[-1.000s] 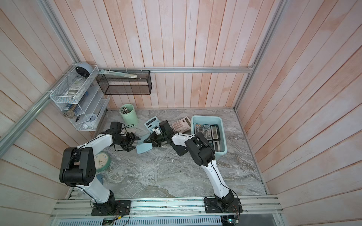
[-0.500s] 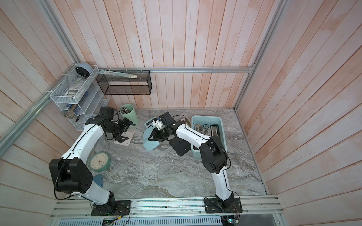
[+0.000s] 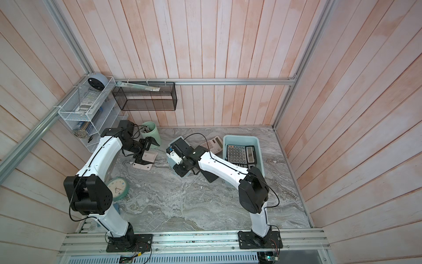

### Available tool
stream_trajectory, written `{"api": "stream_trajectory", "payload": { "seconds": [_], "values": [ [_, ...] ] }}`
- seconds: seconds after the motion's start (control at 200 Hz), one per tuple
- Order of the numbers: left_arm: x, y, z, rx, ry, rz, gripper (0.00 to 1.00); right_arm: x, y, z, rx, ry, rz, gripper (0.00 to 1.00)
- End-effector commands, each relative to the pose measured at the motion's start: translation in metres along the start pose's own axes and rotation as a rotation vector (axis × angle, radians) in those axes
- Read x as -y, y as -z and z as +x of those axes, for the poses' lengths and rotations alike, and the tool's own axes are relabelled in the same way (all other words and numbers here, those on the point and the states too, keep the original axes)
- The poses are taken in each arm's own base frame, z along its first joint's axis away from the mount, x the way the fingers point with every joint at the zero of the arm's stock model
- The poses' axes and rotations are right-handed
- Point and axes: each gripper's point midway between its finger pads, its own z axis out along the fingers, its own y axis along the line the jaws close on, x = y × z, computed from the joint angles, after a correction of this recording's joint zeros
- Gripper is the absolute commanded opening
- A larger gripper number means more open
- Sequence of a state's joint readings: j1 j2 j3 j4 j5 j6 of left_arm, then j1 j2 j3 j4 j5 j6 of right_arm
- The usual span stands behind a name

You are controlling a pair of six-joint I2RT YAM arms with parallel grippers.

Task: Put the calculator in the storage box
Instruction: Pick up the calculator at the center of the board.

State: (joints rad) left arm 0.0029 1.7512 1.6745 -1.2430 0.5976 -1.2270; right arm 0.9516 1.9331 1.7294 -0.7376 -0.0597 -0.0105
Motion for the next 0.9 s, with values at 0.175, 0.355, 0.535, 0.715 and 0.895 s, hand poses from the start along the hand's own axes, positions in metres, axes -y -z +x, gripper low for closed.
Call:
{"api": "stream_trajectory", "payload": {
  "seconds": [0.175,0.355,0.535,0.715,0.895],
  "values": [
    [-0.024,-0.009,0.04,-0.168,0.084,-0.144,0.92,0.001,0.027,-0.02,0.065,0.183,0.164,0.23],
    [-0.021,-0.02,0.048,-0.207,0.083,-0.138,0.84,-0.014,0.03,-0.026,0.118,0.262,0.174,0.23],
    [-0.029,-0.028,0.054,-0.24,0.085,-0.161,0.69,-0.016,0.033,-0.03,0.15,0.288,0.206,0.23],
    [-0.03,-0.03,0.056,-0.254,0.076,-0.156,0.45,-0.019,0.035,-0.035,0.171,0.303,0.218,0.23],
    [-0.028,-0.029,0.059,-0.268,0.061,-0.151,0.17,-0.021,0.034,-0.033,0.178,0.309,0.219,0.24]
  ]
}}
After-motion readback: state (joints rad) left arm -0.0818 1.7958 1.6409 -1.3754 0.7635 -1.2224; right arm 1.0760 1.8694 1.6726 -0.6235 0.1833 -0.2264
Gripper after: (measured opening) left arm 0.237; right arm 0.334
